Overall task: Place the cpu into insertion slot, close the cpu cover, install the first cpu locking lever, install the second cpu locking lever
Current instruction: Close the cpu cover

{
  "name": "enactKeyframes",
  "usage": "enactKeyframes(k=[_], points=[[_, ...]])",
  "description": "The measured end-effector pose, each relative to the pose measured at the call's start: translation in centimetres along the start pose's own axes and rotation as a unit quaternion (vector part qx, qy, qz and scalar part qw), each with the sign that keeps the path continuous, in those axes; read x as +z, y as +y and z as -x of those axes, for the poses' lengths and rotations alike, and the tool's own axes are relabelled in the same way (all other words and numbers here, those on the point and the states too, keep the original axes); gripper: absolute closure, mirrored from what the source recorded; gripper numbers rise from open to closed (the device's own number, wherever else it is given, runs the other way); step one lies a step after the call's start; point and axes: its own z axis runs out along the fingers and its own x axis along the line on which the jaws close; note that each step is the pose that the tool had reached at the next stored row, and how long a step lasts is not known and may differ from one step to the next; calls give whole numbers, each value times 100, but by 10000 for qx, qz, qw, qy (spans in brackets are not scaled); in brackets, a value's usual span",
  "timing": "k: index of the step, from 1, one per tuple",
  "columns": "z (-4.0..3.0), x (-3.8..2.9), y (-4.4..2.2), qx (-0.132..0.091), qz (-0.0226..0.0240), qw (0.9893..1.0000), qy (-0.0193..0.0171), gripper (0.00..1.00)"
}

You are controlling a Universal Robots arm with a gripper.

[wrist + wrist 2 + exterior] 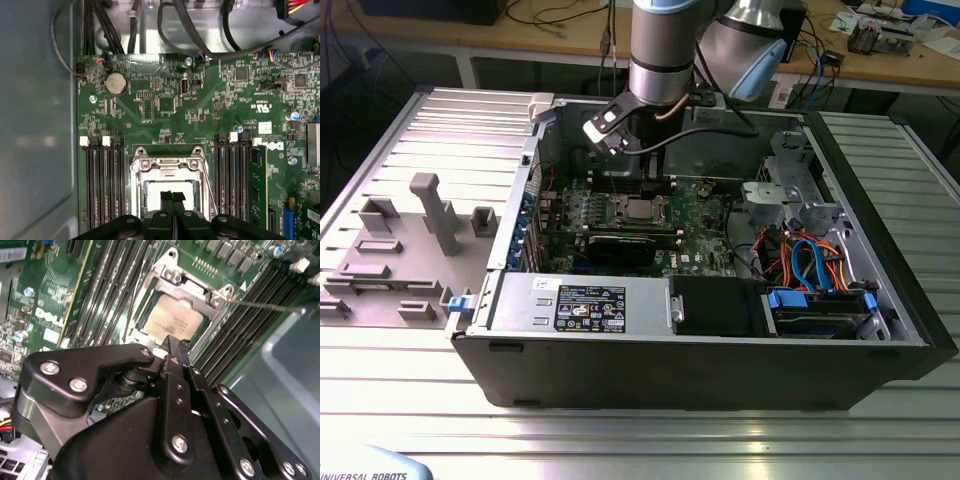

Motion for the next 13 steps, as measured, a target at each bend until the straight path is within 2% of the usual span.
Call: enactKeyframes(k=[13], points=[[0,11,-19,0,1,10000,-1,89]])
